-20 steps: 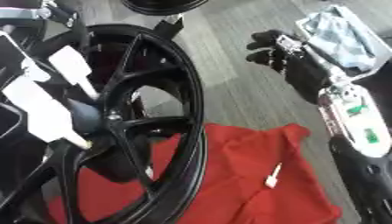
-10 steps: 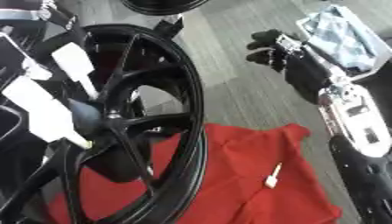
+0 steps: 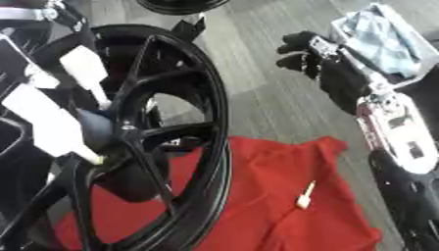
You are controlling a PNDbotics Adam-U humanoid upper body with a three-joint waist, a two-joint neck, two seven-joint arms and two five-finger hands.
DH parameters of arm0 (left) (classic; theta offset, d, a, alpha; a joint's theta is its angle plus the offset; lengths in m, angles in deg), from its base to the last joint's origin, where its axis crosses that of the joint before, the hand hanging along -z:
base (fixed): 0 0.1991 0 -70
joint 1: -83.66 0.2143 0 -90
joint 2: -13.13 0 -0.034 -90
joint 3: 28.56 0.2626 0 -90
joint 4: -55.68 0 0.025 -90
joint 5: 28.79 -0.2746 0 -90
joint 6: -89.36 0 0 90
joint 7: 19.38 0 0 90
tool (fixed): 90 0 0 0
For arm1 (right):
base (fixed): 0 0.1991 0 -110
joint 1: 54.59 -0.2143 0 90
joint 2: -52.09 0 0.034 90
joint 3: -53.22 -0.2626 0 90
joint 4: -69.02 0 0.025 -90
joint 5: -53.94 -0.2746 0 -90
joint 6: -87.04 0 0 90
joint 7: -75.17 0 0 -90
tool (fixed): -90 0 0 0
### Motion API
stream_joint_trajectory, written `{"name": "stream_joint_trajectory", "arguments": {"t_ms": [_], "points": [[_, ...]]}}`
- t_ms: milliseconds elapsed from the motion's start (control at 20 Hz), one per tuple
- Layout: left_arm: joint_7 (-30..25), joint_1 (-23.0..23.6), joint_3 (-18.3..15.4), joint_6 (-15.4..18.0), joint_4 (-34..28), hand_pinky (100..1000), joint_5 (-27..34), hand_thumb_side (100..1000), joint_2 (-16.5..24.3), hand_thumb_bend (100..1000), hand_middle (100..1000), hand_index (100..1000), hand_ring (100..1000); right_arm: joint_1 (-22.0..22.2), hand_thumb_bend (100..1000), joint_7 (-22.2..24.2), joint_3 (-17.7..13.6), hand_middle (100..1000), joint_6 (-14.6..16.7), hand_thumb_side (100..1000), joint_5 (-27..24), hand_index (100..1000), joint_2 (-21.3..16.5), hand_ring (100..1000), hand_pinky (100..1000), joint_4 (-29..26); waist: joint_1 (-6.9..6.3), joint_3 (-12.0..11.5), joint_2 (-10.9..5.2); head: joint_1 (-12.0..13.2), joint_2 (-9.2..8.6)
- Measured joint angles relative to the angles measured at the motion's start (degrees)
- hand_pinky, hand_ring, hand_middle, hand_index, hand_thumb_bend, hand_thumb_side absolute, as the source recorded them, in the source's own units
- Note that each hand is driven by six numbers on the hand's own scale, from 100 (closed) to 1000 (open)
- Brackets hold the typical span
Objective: Pull the pin out of the wheel hub.
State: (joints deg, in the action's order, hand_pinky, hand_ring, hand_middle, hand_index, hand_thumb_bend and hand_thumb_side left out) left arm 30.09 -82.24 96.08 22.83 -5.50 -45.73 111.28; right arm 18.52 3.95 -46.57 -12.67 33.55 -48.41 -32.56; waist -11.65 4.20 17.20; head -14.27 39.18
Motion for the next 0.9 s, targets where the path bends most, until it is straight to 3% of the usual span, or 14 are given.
{"name": "stream_joint_trajectory", "arguments": {"t_ms": [200, 550, 900], "points": [[-0.17, 0.1, 0.16, -0.17, -0.61, 796, 0.3, 100, 0.03, 246, 528, 548, 673, 0.0, 100, 0.0, 0.04, 744, 0.0, 747, 0.06, 823, 0.0, 763, 933, 0.01, 0.0, -0.03, 0.0, 0.0, 0.01], [-0.77, 0.18, 0.15, -0.77, -1.41, 765, 1.0, 100, 0.03, 217, 411, 359, 605, 0.0, 100, -0.02, 0.29, 744, -0.02, 747, 0.24, 823, 0.0, 763, 933, 0.01, 0.0, -0.08, 0.0, -0.03, 0.02], [-1.31, 0.18, -0.35, -1.31, -1.76, 760, 1.25, 100, 0.06, 230, 387, 276, 595, 0.01, 100, -0.22, 0.29, 744, -0.21, 746, 0.27, 823, 0.0, 763, 933, 0.01, 0.0, -0.27, 0.0, -0.29, 0.02]]}}
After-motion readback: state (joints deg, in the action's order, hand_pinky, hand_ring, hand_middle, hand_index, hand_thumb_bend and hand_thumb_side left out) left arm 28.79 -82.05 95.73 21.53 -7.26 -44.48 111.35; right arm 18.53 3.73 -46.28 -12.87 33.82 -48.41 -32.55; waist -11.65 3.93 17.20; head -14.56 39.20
